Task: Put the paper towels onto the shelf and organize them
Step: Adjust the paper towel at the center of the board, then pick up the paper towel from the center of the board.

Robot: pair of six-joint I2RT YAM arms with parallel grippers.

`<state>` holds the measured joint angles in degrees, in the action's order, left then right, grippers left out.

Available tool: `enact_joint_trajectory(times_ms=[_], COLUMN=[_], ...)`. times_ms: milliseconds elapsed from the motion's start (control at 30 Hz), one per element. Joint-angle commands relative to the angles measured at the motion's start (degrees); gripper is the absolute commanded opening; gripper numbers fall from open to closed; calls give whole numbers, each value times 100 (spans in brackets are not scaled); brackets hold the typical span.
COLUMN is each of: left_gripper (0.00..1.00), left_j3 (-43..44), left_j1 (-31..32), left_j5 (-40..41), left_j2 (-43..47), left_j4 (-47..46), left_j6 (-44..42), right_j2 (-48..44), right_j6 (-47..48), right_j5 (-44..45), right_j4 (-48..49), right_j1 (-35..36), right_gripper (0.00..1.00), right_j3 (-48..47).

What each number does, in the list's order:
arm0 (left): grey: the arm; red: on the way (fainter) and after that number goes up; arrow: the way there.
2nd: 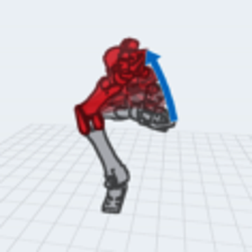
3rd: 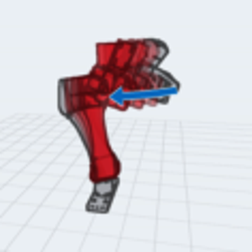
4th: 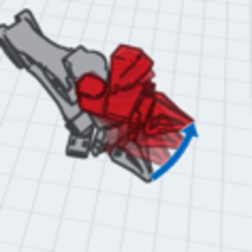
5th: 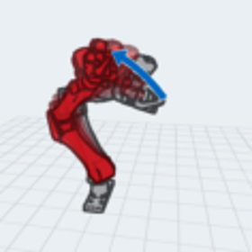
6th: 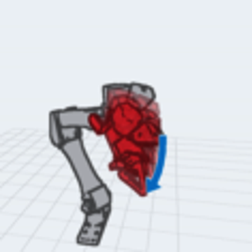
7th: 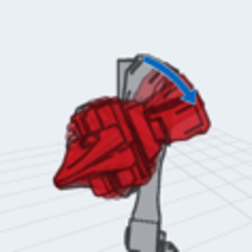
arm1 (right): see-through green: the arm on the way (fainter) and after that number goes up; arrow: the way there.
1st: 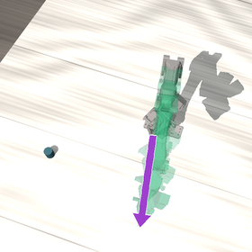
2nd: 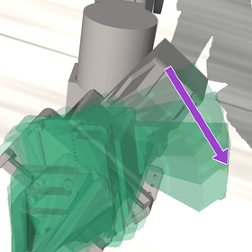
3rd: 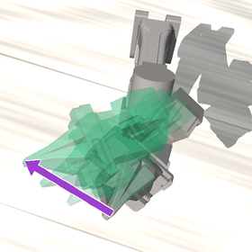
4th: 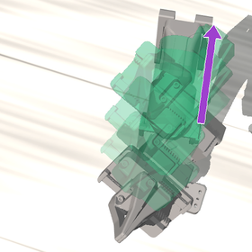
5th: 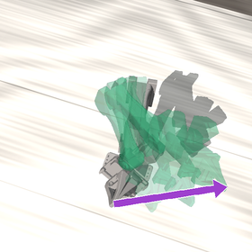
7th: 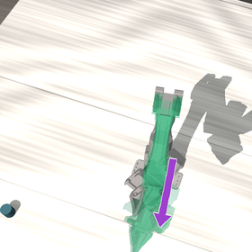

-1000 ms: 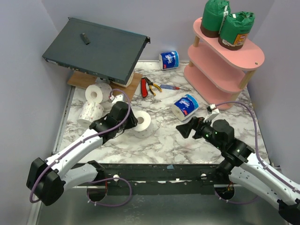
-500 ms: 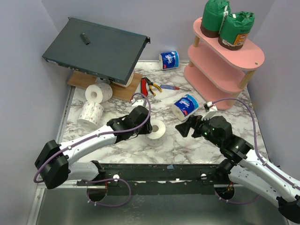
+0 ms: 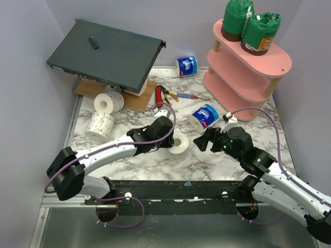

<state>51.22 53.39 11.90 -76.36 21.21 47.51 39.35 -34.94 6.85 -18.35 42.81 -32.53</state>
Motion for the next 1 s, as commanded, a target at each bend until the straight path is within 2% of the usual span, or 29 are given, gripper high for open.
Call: enact_joint_trajectory(times_ms=[0, 167, 300, 433, 533, 733, 967], left_gripper=[43, 65, 73, 81, 82, 82, 82], left_j3=[316, 368, 513, 380, 9, -1041, -1598], left_j1=[67, 75, 76, 21, -351, -1607, -1958], left_j5=[45, 75, 217, 744, 790, 173, 171], left_j2=[-59, 147, 374, 923, 1456, 2537, 3156], left_j4=[-52, 92, 434, 769, 906, 825, 964], left_j6=[-209, -264, -312, -155, 49, 222, 242], right_j2=[59, 378, 636, 1068, 1515, 2638, 3555], right_j6=[41, 295, 586, 939, 1190, 1453, 1529], right_j5=[26, -204, -257, -355, -166, 975, 1402], right_j4=[-126, -288, -407, -600, -797, -1199, -1302], right_j1=[44, 39, 39, 116, 495, 1745, 2361], right_gripper=[100, 100, 100, 98, 95, 92, 86], right_j3=[-177, -470, -841, -1427, -1871, -2575, -3014])
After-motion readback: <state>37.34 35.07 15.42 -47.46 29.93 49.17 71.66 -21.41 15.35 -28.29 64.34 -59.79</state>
